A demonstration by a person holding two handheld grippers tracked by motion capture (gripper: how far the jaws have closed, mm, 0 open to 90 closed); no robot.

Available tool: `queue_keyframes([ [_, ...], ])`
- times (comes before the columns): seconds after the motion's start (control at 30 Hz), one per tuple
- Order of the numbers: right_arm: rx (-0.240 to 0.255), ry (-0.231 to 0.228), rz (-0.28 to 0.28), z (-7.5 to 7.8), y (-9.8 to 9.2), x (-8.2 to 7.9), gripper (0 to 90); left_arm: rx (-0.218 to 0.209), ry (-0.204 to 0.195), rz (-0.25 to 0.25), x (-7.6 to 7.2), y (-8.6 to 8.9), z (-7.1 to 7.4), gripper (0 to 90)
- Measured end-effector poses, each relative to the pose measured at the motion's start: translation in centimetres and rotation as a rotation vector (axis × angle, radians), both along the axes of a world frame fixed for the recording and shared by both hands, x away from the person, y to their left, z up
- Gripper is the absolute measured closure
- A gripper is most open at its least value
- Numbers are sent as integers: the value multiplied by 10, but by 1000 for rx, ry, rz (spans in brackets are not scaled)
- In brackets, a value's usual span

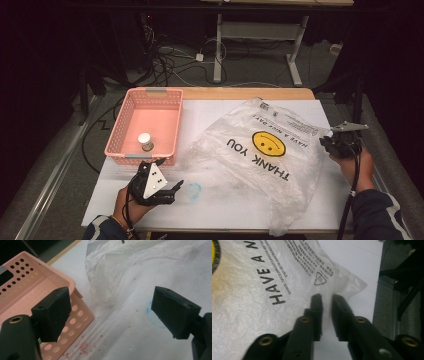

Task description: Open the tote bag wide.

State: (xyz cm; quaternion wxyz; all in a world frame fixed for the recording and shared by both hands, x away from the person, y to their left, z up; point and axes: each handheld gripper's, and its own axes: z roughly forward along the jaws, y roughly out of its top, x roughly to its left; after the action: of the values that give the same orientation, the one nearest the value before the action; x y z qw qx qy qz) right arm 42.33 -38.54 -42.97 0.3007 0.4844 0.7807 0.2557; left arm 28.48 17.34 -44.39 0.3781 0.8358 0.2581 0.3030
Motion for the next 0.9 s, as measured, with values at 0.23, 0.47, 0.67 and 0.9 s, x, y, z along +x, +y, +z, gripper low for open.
queue_keyframes([
  [0.23, 31, -166, 75, 34, 22, -39, 541, 3, 3, 2, 0, 0, 0, 155],
  [0.47, 89, -164, 432, 44, 95, -73, 515, 11, 0, 3, 0, -1, -1, 154],
  [0.67, 60, -68, 671, 25, 162, -92, 477, 17, 5, -4, 0, -2, -2, 155],
  [0.9, -17, 9, 753, 0, 199, -97, 437, 19, 14, -5, 0, -2, -4, 155],
])
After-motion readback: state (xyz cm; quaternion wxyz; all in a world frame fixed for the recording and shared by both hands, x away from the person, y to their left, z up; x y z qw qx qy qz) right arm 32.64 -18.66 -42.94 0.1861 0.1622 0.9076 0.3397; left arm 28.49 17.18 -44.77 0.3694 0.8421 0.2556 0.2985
